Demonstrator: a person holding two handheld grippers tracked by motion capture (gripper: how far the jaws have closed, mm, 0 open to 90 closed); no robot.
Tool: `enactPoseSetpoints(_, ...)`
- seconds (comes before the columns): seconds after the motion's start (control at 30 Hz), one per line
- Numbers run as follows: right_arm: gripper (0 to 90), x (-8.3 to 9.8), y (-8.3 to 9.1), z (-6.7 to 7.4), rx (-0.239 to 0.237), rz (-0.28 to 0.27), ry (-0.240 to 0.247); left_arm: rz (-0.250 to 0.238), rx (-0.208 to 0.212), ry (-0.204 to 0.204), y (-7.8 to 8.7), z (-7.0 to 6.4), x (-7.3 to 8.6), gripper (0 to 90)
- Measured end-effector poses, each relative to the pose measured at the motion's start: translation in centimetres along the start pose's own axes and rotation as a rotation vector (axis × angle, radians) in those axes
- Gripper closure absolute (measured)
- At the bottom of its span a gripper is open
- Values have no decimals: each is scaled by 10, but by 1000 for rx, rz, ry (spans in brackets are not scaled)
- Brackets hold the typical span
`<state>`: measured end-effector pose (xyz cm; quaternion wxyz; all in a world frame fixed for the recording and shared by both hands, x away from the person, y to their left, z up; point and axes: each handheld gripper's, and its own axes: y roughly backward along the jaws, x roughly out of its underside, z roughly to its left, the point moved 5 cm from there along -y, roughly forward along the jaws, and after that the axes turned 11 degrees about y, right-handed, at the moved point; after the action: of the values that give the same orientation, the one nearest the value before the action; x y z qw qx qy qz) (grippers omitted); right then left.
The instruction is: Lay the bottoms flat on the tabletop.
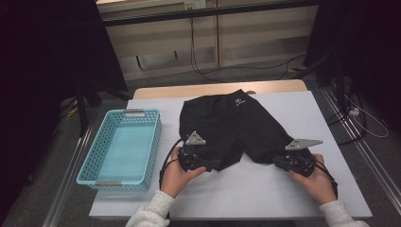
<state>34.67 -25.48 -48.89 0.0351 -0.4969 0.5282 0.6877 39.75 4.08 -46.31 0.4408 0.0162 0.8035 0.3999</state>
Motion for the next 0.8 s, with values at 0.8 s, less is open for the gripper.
enactPoseSetpoints(0.8, 875, 13, 48, 48, -159, -21, 5, -25, 33, -2, 10, -12, -3, 287)
